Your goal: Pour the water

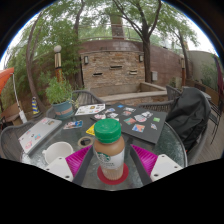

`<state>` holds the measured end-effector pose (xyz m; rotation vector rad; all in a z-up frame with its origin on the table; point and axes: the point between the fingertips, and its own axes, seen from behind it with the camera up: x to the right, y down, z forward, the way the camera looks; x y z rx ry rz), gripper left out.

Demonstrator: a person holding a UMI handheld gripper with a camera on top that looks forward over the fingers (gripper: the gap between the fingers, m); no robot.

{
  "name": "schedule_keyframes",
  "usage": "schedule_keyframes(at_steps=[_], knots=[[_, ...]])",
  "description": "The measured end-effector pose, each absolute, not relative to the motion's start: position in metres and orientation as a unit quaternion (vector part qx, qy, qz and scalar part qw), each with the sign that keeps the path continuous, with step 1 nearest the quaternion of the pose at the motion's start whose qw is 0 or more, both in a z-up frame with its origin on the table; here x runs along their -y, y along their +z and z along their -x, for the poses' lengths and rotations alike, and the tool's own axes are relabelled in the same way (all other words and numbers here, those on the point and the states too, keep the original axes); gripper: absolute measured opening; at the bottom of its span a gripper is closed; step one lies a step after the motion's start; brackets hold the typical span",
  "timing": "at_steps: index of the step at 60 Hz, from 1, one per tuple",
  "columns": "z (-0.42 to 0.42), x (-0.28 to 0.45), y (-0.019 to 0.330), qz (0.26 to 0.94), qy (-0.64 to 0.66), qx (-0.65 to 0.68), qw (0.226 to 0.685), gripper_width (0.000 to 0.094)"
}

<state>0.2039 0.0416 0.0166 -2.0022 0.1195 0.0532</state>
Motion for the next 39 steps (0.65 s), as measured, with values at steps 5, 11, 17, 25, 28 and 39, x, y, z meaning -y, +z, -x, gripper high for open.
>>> schedule_keyframes(at_steps=[5, 11, 17, 25, 28, 39], knots=[[-0.208, -0.027, 0.019, 0.847, 0.009, -0.06, 0.528, 0.0829], [-0.207, -0.003, 0.033, 0.849, -0.001, -0.073, 0.523, 0.0828], [-0.198, 0.029, 0.057, 0.85, -0.013, -0.079, 0.521, 0.0829], [-0.172, 0.079, 0.108, 0.847, -0.024, -0.088, 0.523, 0.0831], [-0.152, 0.1, 0.131, 0.845, -0.023, -0.085, 0.527, 0.0831], [-0.089, 0.182, 0.21, 0.837, -0.044, -0.073, 0.541, 0.083]])
